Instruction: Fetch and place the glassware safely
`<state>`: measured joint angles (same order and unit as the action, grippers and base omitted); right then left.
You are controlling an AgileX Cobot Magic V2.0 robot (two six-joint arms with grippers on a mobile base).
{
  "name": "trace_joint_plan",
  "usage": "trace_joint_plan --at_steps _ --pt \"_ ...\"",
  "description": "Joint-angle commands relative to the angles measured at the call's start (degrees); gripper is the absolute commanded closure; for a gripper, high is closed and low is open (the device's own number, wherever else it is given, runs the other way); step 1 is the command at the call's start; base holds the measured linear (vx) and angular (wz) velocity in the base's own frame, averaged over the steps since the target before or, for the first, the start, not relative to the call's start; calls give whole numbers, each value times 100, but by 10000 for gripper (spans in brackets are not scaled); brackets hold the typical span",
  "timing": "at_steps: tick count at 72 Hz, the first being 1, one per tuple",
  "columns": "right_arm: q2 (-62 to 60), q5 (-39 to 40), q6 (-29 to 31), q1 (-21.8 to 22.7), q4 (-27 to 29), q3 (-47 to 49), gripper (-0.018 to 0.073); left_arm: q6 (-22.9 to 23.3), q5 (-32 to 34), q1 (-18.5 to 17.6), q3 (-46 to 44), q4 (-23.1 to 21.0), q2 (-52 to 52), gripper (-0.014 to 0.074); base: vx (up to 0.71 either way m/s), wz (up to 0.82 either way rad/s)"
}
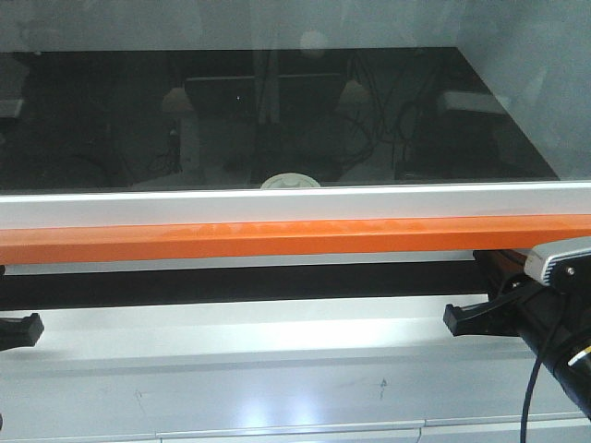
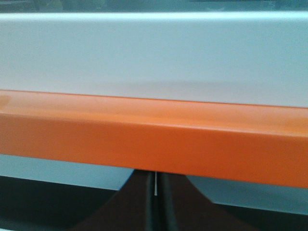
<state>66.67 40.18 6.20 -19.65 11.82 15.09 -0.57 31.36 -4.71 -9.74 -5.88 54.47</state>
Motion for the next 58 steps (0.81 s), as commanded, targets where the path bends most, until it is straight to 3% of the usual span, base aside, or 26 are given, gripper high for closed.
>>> trace_joint_plan --at_steps 1,22,58 --pt "-324 1060 77 -2 -200 513 560 21 1442 -18 -612 40 -378 603 0 0" --pt "-646 470 232 -2 -204 947 560 -28 795 -18 -1171 137 -684 603 0 0" --pt "-1105 49 582 -2 -192 1201 560 22 750 -18 -1421 284 -684 603 0 0"
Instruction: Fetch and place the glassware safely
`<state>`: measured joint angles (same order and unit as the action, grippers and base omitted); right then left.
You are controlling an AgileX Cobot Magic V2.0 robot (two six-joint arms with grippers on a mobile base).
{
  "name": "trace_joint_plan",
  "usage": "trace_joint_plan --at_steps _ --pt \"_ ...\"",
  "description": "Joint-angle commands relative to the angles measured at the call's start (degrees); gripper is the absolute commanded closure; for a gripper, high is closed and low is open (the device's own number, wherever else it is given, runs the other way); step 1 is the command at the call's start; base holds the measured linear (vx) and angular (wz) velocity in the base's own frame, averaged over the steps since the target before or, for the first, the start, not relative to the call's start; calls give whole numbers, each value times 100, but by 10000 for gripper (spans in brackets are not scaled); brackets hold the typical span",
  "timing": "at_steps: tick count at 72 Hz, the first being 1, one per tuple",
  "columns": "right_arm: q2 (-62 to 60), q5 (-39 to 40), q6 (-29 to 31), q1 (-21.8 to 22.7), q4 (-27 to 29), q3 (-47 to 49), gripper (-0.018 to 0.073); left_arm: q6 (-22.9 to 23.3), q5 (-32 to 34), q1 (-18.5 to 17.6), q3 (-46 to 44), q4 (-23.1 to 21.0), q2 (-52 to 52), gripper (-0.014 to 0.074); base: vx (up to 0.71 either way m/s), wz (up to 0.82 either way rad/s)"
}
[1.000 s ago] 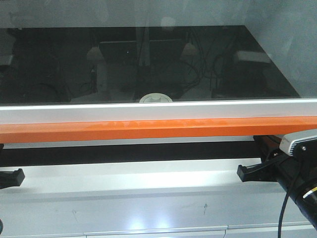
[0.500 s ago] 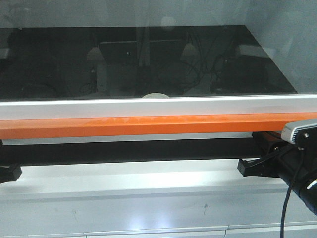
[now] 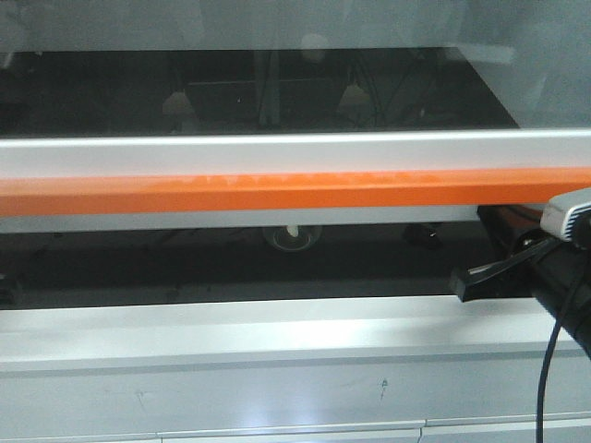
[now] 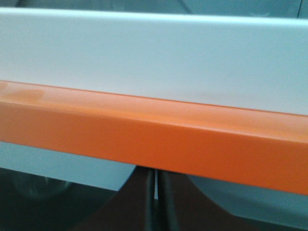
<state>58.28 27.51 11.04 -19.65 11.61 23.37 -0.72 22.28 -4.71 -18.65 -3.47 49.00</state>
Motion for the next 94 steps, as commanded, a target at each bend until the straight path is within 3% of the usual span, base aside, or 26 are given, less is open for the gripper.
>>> trace_joint_plan --at_steps 1,21,52,67,79,94 --pt "-279 1304 98 -2 -171 373 560 37 1612 -18 -549 42 -137 603 0 0" --pt "-778 512 92 -2 -176 373 560 26 715 -18 -818 54 -664 603 0 0" --pt "-2526 -1990 87 -7 -171 373 560 15 -2307 -18 -854 54 -2475 603 0 0" --pt "-3703 -3250 441 -7 -173 131 560 -321 -3759 -18 -775 44 -3341 603 0 0" --pt "-4507 -3425 313 -7 111 -587 560 -301 -4152 -18 -195 -133 -4004 603 0 0" --pt "-4821 -3139 346 -7 253 -822 560 -301 -4026 -18 380 -526 -4302 603 0 0"
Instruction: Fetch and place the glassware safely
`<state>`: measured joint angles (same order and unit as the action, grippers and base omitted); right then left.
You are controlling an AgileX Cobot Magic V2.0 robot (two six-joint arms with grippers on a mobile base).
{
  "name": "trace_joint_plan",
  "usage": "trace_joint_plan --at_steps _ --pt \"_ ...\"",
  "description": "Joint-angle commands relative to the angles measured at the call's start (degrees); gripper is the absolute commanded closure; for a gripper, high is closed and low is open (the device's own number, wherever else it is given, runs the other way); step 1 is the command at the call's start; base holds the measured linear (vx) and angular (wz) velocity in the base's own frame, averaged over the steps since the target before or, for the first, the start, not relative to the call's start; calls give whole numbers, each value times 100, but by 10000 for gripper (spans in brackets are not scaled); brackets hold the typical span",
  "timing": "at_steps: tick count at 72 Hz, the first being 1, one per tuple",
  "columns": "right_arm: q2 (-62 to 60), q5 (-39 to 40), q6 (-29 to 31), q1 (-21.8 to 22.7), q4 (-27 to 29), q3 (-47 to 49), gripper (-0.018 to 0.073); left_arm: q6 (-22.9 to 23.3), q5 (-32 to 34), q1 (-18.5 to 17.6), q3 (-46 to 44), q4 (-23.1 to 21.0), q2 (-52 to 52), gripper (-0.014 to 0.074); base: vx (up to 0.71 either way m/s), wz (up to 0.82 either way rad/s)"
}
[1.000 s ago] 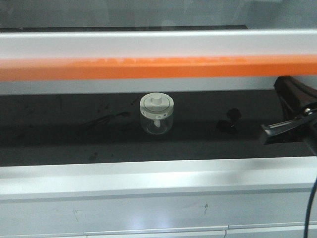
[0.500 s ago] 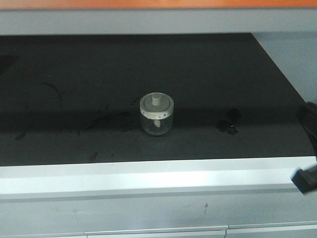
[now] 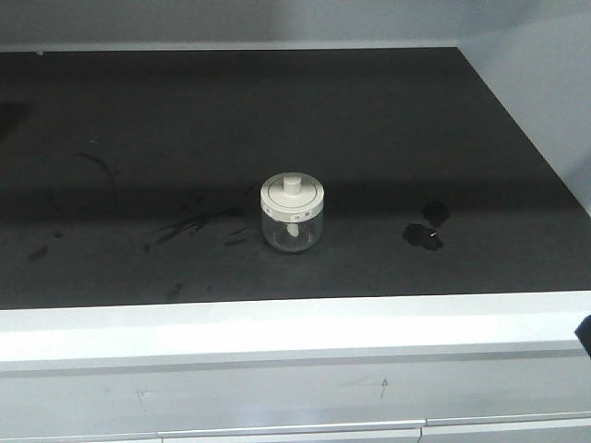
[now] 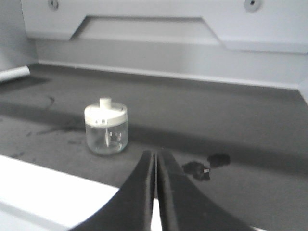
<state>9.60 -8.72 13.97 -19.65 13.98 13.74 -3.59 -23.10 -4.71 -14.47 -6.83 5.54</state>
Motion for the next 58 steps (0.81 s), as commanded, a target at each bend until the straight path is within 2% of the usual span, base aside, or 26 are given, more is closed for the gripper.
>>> trace_joint_plan --at_steps 1,19,29,36,51,58 --pt "47 475 53 -7 17 135 560 -14 542 -18 -23 -189 49 603 0 0" --pt "47 561 53 -7 22 90 546 -14 681 -18 -7 -229 49 603 0 0" --pt "47 566 53 -7 22 90 496 -14 681 -18 -7 -229 49 603 0 0" --pt "47 566 53 -7 22 90 433 -14 681 -18 -7 -229 49 603 0 0" --pt "47 556 53 -7 42 90 216 -14 681 -18 -7 -229 49 603 0 0" --pt "47 556 48 -7 47 90 149 -14 681 -18 -7 -229 49 603 0 0"
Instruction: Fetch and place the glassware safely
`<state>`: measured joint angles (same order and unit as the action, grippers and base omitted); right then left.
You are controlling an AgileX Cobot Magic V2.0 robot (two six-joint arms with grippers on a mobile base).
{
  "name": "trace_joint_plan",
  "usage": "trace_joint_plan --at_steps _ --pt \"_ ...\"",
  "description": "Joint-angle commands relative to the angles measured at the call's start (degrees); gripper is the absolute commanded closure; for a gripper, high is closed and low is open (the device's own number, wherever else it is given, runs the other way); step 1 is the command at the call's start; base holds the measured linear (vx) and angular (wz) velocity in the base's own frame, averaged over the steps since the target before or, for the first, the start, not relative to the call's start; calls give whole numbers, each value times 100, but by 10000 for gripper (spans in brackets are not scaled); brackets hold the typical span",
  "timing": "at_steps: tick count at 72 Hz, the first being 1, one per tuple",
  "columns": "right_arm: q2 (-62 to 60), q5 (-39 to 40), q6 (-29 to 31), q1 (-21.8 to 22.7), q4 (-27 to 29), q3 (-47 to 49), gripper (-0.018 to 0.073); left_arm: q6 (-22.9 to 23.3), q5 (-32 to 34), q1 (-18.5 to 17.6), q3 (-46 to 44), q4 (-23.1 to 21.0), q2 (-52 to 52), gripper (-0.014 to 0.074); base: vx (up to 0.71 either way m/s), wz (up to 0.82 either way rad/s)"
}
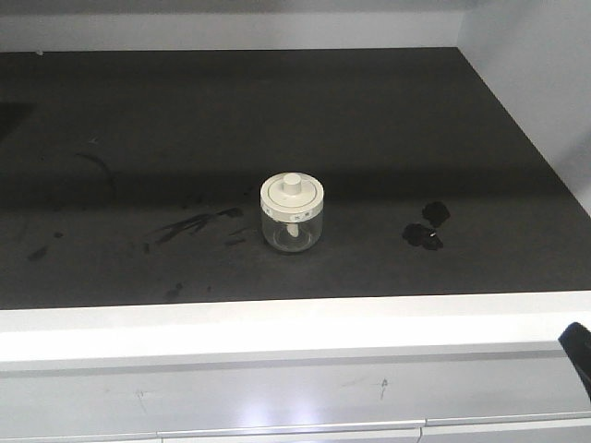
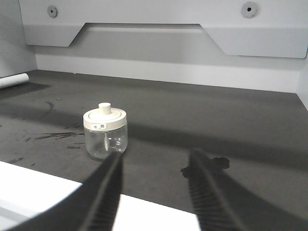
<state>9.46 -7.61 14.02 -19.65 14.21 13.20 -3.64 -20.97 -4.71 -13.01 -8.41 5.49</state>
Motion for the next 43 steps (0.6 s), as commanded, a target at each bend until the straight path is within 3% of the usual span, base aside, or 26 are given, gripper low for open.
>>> trace_joint_plan --at_steps 1,7,16,29,43 --pt "61 445 43 -7 23 144 143 -9 468 -18 -153 -71 55 603 0 0" --pt "61 536 18 -7 69 144 130 -9 468 -18 -153 -71 55 603 0 0" --pt "97 761 -306 -7 600 156 131 -9 468 -18 -153 -71 55 603 0 0" --pt "1008 536 281 -22 624 662 131 -9 468 -18 -153 -71 55 603 0 0" --pt "2480 1090 819 -839 627 1471 131 -9 468 -18 -153 -71 55 603 0 0"
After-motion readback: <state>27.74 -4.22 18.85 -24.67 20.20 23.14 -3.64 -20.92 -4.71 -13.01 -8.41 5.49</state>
